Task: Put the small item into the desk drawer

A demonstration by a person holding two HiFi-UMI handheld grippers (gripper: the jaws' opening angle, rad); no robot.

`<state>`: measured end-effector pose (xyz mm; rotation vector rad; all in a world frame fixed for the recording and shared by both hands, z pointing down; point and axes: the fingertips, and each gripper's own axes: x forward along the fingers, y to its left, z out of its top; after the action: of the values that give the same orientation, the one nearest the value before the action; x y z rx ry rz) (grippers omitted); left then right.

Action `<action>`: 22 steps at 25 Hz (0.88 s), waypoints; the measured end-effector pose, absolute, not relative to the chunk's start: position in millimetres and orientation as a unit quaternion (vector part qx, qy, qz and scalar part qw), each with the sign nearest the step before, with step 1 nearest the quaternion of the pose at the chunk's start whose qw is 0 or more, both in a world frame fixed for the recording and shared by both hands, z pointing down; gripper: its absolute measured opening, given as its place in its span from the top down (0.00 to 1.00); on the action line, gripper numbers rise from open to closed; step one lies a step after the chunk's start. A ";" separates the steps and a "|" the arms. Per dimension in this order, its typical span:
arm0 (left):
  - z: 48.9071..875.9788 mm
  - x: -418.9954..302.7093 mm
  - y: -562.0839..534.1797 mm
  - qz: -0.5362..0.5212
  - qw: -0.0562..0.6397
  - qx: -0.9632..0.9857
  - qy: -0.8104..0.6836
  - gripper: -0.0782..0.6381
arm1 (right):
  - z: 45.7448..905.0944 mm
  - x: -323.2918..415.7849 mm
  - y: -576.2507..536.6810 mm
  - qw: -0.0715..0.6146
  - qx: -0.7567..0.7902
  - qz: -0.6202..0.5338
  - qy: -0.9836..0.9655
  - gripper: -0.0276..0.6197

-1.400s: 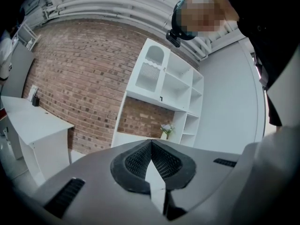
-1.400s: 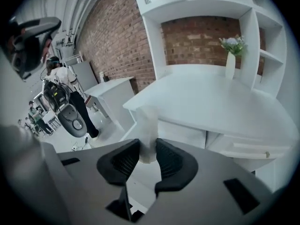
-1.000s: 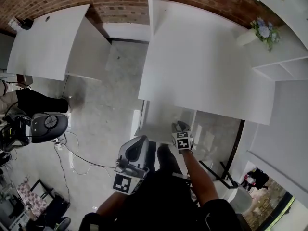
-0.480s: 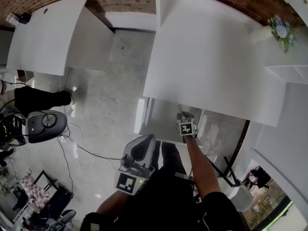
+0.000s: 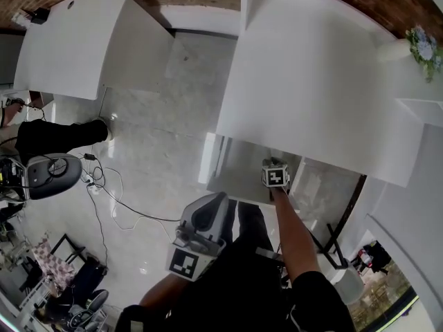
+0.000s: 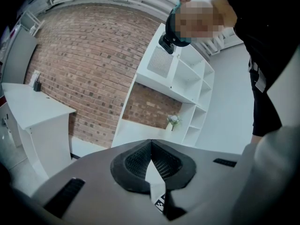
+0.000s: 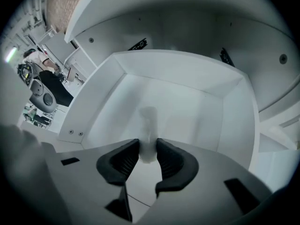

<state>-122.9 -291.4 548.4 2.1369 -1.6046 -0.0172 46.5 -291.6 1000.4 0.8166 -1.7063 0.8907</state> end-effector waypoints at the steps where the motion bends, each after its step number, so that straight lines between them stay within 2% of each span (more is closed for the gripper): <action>1: 550.2 -123.0 -290.7 -0.005 0.235 0.777 -0.584 0.86 | 1000.8 46.6 -291.0 0.503 0.337 0.374 -0.702 0.75; 6: 552.8 -119.8 -290.9 -0.010 0.238 0.779 -0.579 0.86 | 1003.0 45.5 -288.8 0.503 0.334 0.393 -0.693 0.67; 13: 545.6 -117.0 -286.9 -0.016 0.234 0.786 -0.572 0.86 | 969.8 39.1 -289.7 0.481 0.336 0.392 -0.708 0.67; 22: 503.1 -102.5 -280.3 -0.031 0.196 0.803 -0.562 0.86 | 866.4 49.7 -290.6 0.409 0.376 0.379 -0.740 0.94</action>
<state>-102.5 -280.3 503.1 2.2494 -1.5747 -0.0870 49.7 -290.6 866.4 0.9469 -1.8638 0.9559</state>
